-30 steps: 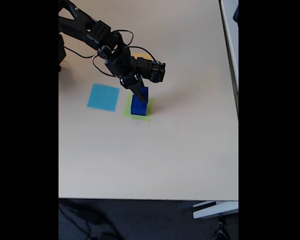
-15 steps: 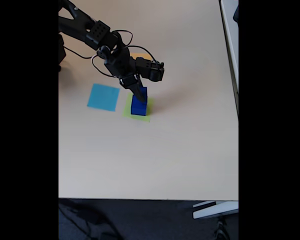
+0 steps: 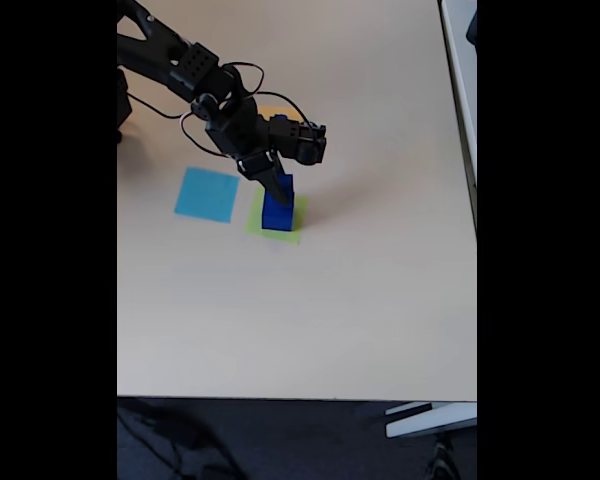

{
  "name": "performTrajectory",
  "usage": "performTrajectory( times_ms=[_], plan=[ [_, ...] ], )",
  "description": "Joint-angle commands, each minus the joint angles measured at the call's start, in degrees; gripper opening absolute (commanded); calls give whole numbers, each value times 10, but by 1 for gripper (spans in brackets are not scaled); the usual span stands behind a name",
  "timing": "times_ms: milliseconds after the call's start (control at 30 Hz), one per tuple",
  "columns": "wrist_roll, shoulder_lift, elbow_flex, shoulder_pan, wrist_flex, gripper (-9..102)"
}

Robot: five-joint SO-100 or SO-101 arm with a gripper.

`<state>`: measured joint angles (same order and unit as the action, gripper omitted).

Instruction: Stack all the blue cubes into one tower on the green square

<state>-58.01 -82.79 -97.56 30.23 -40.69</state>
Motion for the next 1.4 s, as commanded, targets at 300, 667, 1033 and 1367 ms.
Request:
performTrajectory(
  times_ms=[300, 667, 1033, 1367],
  plan=[
    [7, -10, 15, 19, -4, 7],
    [14, -7, 24, 20, -4, 7],
    [3, -7, 33, 13, -9, 13],
    [4, -7, 33, 13, -10, 14]
  ],
)
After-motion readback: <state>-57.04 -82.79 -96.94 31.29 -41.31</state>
